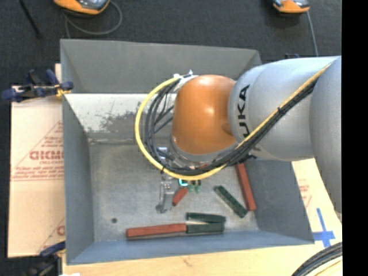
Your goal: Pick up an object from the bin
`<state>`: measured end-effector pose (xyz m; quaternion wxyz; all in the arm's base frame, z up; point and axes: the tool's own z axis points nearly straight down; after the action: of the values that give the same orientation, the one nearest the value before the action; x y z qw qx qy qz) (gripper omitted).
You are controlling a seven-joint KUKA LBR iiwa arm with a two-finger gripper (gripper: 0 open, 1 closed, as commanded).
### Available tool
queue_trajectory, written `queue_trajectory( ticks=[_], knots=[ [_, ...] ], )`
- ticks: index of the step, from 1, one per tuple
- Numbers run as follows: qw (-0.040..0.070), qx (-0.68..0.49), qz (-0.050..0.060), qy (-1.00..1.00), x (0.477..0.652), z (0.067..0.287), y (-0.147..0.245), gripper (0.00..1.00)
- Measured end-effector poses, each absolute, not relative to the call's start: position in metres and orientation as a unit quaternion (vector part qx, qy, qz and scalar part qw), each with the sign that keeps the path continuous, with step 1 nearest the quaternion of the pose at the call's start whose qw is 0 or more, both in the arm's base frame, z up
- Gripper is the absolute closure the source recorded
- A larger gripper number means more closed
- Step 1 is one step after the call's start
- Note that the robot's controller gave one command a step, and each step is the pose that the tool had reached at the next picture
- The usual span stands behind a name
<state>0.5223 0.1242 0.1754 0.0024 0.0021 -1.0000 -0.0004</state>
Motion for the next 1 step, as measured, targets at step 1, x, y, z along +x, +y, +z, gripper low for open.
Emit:
queue_trajectory(
  ticks=[1],
  knots=[
    [0.002, 0.118, 0.001, -0.993, 0.4910, 0.0677, 0.0645, 0.00]
  ],
)
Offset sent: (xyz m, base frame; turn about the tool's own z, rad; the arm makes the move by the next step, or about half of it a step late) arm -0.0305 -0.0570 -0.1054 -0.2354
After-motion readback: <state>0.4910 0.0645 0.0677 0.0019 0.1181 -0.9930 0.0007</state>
